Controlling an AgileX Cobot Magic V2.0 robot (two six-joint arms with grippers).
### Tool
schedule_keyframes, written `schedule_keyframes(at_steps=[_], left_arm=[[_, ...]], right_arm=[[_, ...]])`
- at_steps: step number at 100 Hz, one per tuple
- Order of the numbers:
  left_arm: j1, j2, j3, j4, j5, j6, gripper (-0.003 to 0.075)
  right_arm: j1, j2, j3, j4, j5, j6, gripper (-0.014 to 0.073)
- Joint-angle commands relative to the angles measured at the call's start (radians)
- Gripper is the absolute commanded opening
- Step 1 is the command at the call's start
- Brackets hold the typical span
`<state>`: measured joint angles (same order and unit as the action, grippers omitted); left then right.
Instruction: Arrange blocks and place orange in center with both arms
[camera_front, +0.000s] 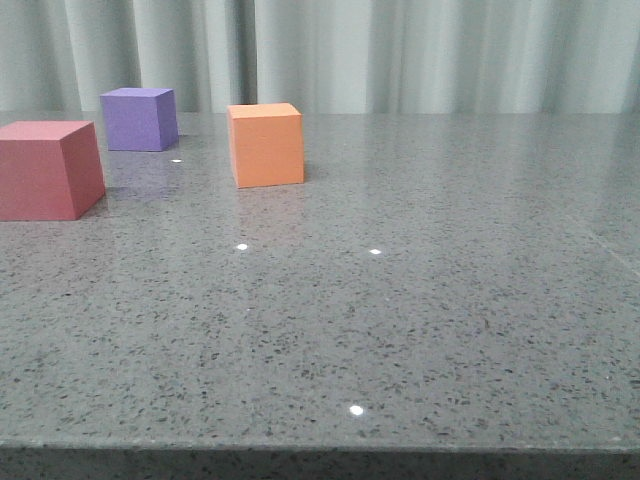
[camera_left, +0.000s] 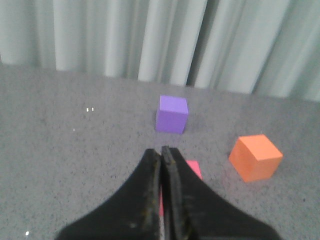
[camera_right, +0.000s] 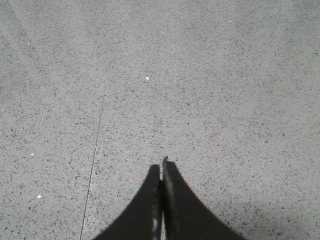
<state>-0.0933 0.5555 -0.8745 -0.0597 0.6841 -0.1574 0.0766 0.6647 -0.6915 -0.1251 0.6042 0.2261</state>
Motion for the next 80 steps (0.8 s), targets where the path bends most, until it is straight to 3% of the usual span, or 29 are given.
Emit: schedule_keyframes(at_steps=[1,18,59,68,80], left_arm=[[0.002,0.110,-0.152,-0.010,0.077,-0.001,-0.0020],[0.002,0.239,-0.262,-0.012,0.120,-0.001,-0.0020],[0.002,0.319,-0.266,-0.029,0.119,0.001,0.0008],[0.002,0.317,-0.266,-0.029,0.117,0.001,0.0136],[0.002,0.317,-0.266,-0.029,0.117,0.001,0.0453]], right_arm=[[-0.005,-0.003,-0.023,-0.014,-0.079,-0.010,-0.0069],[-0.005,-0.003,-0.023,-0.014,-0.079,-0.010,-0.0069],[-0.005,-0.003,-0.023,-0.014,-0.079,-0.010,-0.0069],[-0.005,-0.003,-0.023,-0.014,-0.079,-0.010,-0.0069],[-0.005,-0.003,-0.023,-0.014,-0.079,-0.010,-0.0069]])
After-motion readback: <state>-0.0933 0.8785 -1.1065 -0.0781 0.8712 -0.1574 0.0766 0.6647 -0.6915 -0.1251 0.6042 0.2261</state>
